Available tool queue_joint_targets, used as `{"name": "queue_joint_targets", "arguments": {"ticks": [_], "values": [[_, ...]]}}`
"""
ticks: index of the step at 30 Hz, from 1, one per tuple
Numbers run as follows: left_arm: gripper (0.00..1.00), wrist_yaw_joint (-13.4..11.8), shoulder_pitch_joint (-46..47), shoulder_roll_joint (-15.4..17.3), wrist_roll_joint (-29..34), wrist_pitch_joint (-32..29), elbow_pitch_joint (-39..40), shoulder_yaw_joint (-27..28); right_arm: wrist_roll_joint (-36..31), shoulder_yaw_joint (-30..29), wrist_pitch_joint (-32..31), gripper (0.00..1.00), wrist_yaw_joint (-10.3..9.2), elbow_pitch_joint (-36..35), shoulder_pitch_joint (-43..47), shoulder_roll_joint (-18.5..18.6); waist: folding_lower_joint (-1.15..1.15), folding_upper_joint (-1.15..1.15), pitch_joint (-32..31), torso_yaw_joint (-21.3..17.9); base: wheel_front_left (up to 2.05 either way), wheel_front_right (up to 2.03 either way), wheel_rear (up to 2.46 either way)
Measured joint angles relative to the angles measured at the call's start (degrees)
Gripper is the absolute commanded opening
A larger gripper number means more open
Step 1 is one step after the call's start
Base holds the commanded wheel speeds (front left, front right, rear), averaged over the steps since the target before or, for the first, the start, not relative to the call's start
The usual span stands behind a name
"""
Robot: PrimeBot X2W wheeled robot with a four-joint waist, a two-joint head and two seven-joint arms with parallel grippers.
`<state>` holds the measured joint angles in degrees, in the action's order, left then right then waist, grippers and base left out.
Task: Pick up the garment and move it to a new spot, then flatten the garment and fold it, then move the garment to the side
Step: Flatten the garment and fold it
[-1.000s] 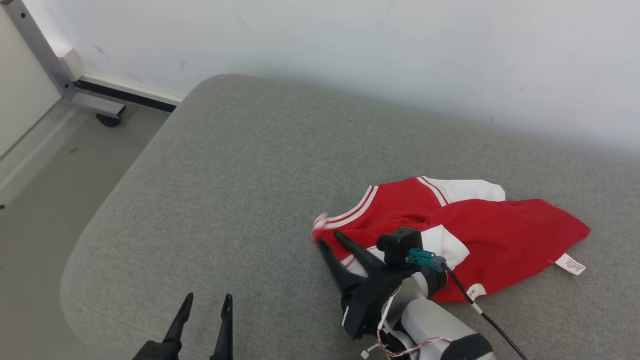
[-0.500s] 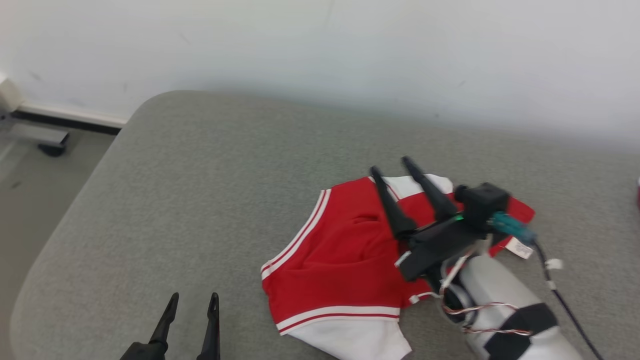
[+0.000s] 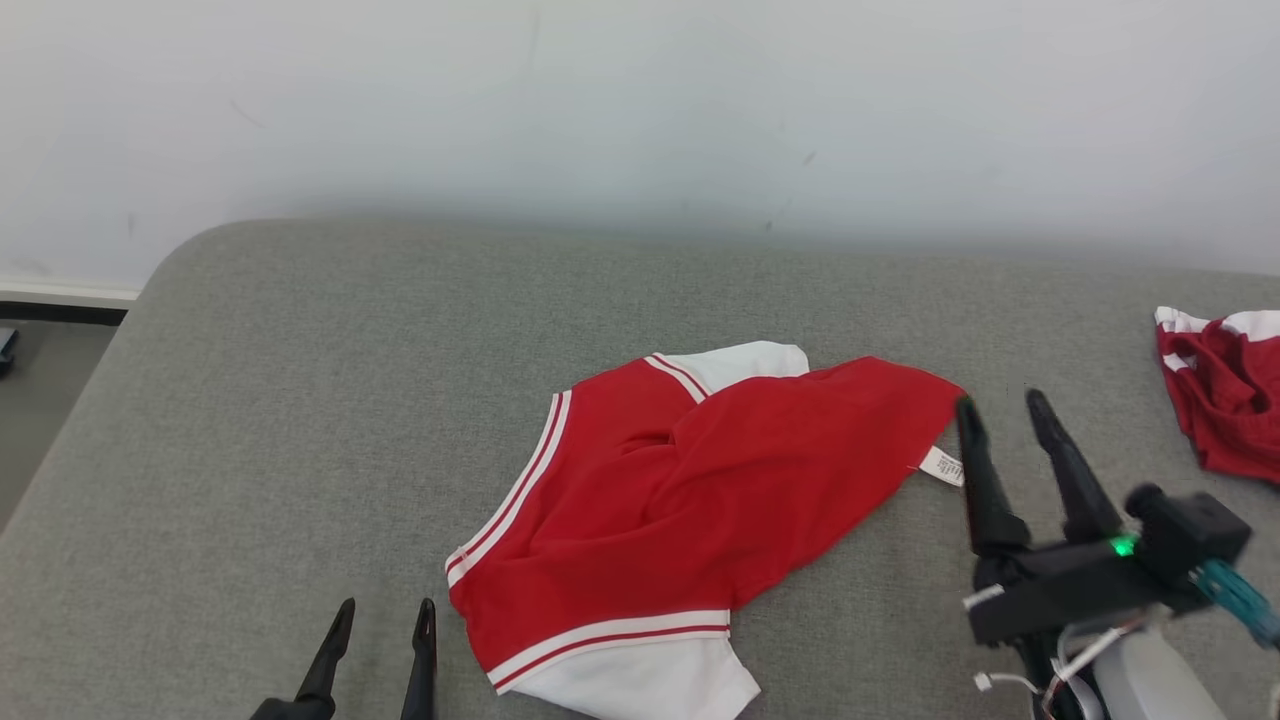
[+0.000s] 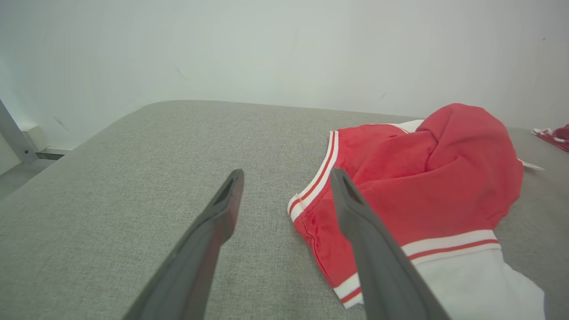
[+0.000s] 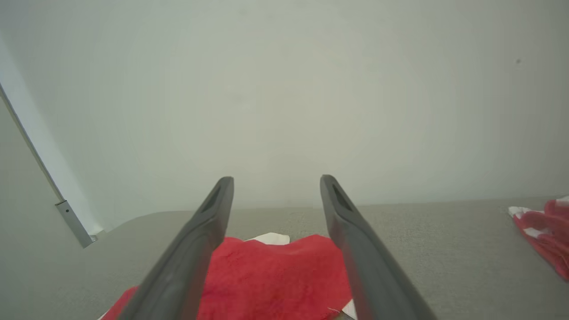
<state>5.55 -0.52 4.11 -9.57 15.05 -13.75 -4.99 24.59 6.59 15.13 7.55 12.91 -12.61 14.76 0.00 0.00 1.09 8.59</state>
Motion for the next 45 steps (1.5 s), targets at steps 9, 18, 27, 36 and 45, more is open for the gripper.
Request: {"name": "queue_joint_targets", "arguments": {"ticks": [9,18,27,36,45], "values": [[1.00,0.01,-0.45,0.00,0.02,0.00,-0.12,-0.02,-3.16,-7.16,0.00,1.00,0.00,-3.00,9.20,-3.91,0.00,0.00,-0.75,-0.23,0.00,0.00,0.00],[1.00,-0.09,-0.64,0.05,0.34,0.00,0.68,0.22,-4.60,-8.86,-1.08,1.00,0.00,0.73,7.65,-3.03,0.00,0.00,-0.56,-0.12,0.00,0.00,0.00],[1.00,-0.03,0.34,0.12,0.57,0.00,1.34,-0.25,-6.80,-8.22,-4.82,1.00,0.00,13.74,-5.77,1.31,0.00,0.00,1.28,2.10,0.00,0.00,0.00],[1.00,-0.16,3.22,-0.41,0.42,0.00,1.56,-1.10,-8.61,-8.20,-6.81,1.00,0.00,29.92,-18.80,5.90,0.00,0.00,5.96,5.48,0.00,0.00,0.00],[1.00,-0.18,5.56,-0.89,0.33,-0.01,1.80,-1.53,-9.58,-8.99,-6.01,1.00,0.00,45.90,-26.15,6.93,0.01,0.00,10.99,9.04,0.00,0.00,0.00]]}}
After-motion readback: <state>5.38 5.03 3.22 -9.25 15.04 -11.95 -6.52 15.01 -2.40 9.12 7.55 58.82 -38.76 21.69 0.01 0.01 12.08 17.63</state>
